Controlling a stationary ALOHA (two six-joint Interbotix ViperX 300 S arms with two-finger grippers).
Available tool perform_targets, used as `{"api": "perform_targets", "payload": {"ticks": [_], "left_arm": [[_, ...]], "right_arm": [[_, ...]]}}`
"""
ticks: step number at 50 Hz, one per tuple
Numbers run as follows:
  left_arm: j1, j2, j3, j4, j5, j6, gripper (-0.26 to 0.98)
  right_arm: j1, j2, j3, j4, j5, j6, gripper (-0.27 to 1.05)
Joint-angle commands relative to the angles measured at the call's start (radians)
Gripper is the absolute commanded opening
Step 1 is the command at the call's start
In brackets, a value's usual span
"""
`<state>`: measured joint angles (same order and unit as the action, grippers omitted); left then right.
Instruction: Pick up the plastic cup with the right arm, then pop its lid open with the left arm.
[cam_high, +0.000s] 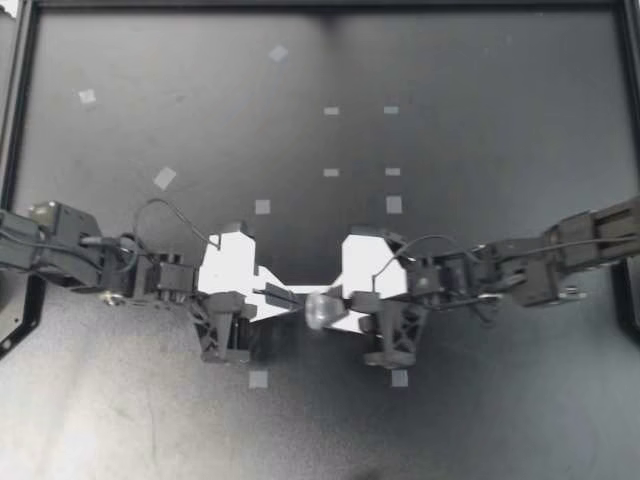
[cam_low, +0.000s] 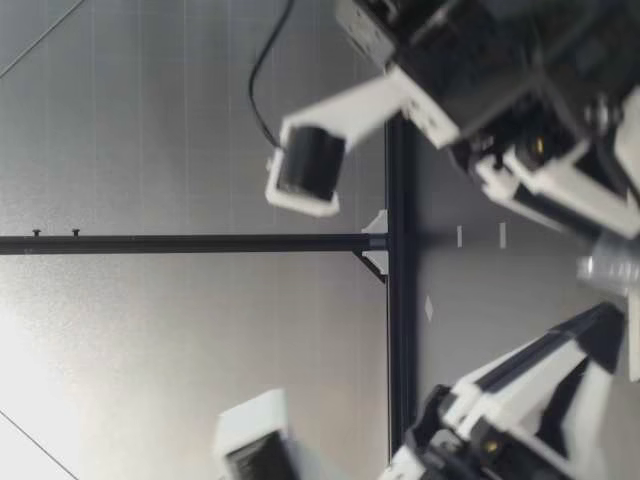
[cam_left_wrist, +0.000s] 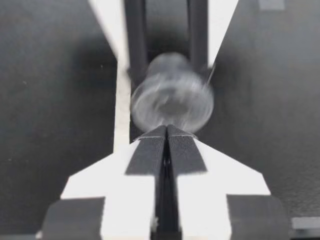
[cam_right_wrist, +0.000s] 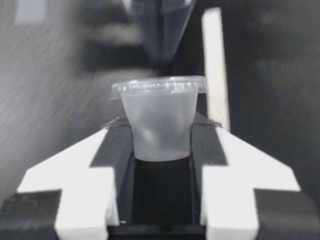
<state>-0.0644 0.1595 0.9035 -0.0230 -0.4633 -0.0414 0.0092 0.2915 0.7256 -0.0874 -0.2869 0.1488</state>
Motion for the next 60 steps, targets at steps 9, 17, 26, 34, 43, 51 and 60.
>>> {"api": "perform_targets", "payload": {"ticks": [9,17,26,34,43,51,60], "left_arm": [[0.0,-0.256,0.058,-0.015,-0.066,-0.017,0.02],[0.0,-0.284,0.095,-0.091,-0.313,-0.202,0.08],[0.0,-0.187,0.077,-0.101,-0.598,-0.604,0.18],[0.0,-0.097,0.02,-0.089,-0.666,-0.927,0.21],[0.0,-0.086,-0.029,0.0,-0.653,-1.046,0.43],[0.0,-0.097,-0.048,0.005,-0.626,-1.091,0.69],[-0.005,-0.1,-0.054,0.008,-0.617,-1.124,0.69]], "right_arm": [[0.006,-0.316,0.181,-0.002,-0.037,0.002,0.26],[0.006,-0.537,0.305,-0.009,-0.304,-0.002,0.26],[0.005,-0.601,0.39,-0.048,-0.68,-0.046,0.26],[0.003,-0.545,0.371,-0.044,-0.735,-0.112,0.26],[0.002,-0.428,0.327,-0.044,-0.75,-0.138,0.26],[0.0,-0.364,0.308,-0.044,-0.784,-0.152,0.26],[-0.017,-0.353,0.304,-0.044,-0.778,-0.169,0.26]]}}
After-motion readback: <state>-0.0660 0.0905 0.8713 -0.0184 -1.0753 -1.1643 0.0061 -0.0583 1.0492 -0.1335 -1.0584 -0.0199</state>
